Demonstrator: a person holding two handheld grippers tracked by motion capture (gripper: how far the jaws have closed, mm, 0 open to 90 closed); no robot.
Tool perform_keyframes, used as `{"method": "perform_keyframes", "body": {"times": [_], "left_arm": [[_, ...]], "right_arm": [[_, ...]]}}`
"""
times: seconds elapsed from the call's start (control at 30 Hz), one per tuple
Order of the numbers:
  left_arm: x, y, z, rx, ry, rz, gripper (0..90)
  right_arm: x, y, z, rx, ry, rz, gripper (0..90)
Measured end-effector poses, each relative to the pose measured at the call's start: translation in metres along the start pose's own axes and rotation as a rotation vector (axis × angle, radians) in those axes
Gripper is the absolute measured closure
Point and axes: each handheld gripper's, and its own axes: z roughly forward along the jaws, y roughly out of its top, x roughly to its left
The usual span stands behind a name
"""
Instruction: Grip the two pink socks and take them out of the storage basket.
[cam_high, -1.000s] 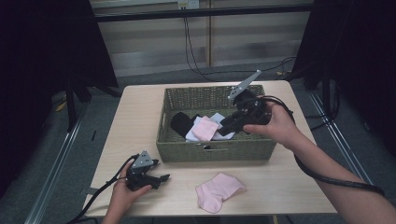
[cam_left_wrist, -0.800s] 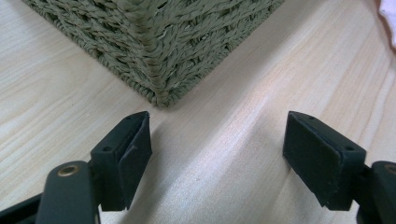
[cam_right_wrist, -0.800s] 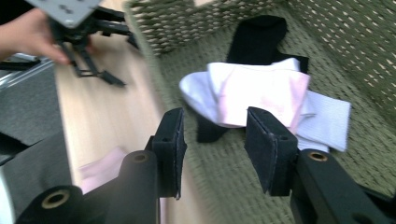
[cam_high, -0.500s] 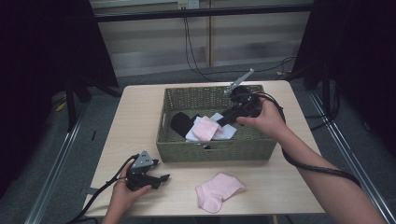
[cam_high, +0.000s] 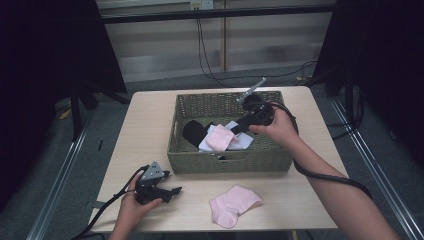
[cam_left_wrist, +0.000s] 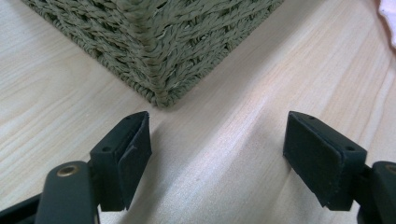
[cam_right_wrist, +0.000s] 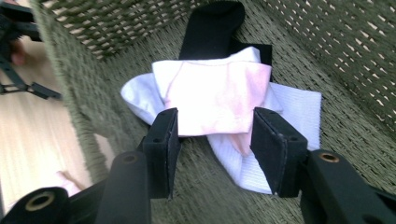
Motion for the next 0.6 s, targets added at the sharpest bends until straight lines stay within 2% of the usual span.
{"method": "perform_keyframes", "body": {"times": [0.13,0.27,0.4,0.6], "left_arm": [[0.000,0.000,0.000,-0.003,0.000,-0.004,23.1],[0.000,0.000,0.000,-0.006,-0.001,-0.009,23.0],[0.000,0.000,0.001,-0.008,-0.002,-0.010,22.9],[0.000,0.000,0.001,-0.008,-0.003,-0.006,22.8]], "right_arm": [[-0.001,0.000,0.006,-0.003,-0.001,0.003,52.5],[-0.001,0.001,0.018,0.021,0.010,0.006,55.1],[-0.003,0.004,0.028,0.033,-0.009,0.005,55.4],[-0.014,0.005,0.041,0.057,-0.026,0.036,54.7]]}}
